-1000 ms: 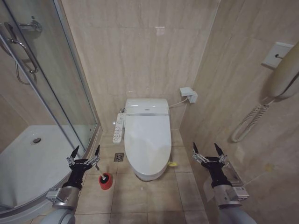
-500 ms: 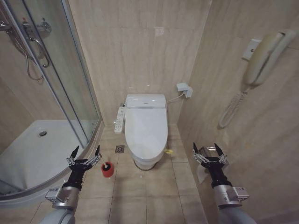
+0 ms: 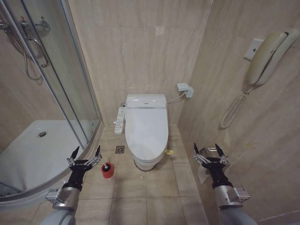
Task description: Open the toilet lid, clean the toilet bowl with a toilet brush, close the toilet lid, and flush.
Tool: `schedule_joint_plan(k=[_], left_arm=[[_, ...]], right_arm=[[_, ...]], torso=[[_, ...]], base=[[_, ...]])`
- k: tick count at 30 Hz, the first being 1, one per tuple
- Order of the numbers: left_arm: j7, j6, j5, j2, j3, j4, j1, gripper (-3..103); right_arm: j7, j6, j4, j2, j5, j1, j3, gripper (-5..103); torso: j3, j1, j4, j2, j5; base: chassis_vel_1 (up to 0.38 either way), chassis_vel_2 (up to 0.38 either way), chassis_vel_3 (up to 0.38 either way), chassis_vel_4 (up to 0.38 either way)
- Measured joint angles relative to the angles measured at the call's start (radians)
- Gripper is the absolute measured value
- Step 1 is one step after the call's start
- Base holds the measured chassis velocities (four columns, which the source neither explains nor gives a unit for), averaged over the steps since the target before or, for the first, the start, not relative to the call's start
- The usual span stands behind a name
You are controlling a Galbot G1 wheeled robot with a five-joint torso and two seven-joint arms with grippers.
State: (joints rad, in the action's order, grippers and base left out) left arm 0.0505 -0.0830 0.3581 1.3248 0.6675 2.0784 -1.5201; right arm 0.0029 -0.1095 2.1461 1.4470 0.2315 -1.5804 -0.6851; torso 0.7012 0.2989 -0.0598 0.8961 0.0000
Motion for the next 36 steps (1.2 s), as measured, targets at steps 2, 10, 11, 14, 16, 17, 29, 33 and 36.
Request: schedule_joint_plan(k=[2, 10, 11, 14, 16, 17, 29, 33, 36], left_arm=[[0.0, 0.0, 0.0, 0.0, 0.0, 0.0, 0.0, 100], [0.0, 0.0, 0.0, 0.0, 0.0, 0.0, -0.001, 100], [0.0, 0.0, 0.0, 0.0, 0.0, 0.0, -0.001, 100], [0.0, 0.0, 0.0, 0.0, 0.0, 0.0, 0.0, 100], [0.0, 0.0, 0.0, 0.0, 0.0, 0.0, 0.0, 100], [0.0, 0.0, 0.0, 0.0, 0.0, 0.0, 0.0, 100], [0.0, 0.0, 0.0, 0.0, 0.0, 0.0, 0.0, 100], [0.0, 0.0, 0.0, 0.0, 0.0, 0.0, 0.0, 100], [0.0, 0.0, 0.0, 0.0, 0.0, 0.0, 0.0, 100]], right_arm=[[0.0, 0.0, 0.0, 0.0, 0.0, 0.0, 0.0, 100], [0.0, 0.0, 0.0, 0.0, 0.0, -0.001, 0.0, 100], [0.0, 0.0, 0.0, 0.0, 0.0, -0.001, 0.0, 100], [0.0, 0.0, 0.0, 0.0, 0.0, -0.001, 0.0, 100], [0.0, 0.0, 0.0, 0.0, 0.0, 0.0, 0.0, 100], [0.0, 0.0, 0.0, 0.0, 0.0, 0.0, 0.0, 100], [0.0, 0.0, 0.0, 0.0, 0.0, 0.0, 0.0, 100], [0.0, 0.0, 0.0, 0.0, 0.0, 0.0, 0.0, 100], [0.0, 0.0, 0.0, 0.0, 0.0, 0.0, 0.0, 100]], torso=[[0.0, 0.0, -0.0001, 0.0, 0.0], [-0.001, -0.001, 0.0, 0.001, 0.0], [0.0, -0.001, 0.0, 0.0, 0.0], [0.0, -0.001, 0.0, 0.0, 0.0], [0.0, 0.0, 0.0001, 0.0, 0.0], [0.0, 0.0, 0.0001, 0.0, 0.0], [0.0, 0.0, 0.0, 0.0, -0.0001], [0.0, -0.001, 0.0, 0.0, -0.0001], [0.0, -0.001, 0.0001, 0.0, 0.0]], base=[[0.077, -0.117, -0.11, 0.085], [0.111, -0.11, -0.094, 0.105], [0.0, 0.0, 0.0, 0.0], [0.0, 0.0, 0.0, 0.0], [-0.031, 0.027, 0.034, -0.057], [0.0, 0.0, 0.0, 0.0], [0.005, -0.004, -0.002, 0.002], [0.062, -0.033, -0.028, 0.032], [0.0, 0.0, 0.0, 0.0]])
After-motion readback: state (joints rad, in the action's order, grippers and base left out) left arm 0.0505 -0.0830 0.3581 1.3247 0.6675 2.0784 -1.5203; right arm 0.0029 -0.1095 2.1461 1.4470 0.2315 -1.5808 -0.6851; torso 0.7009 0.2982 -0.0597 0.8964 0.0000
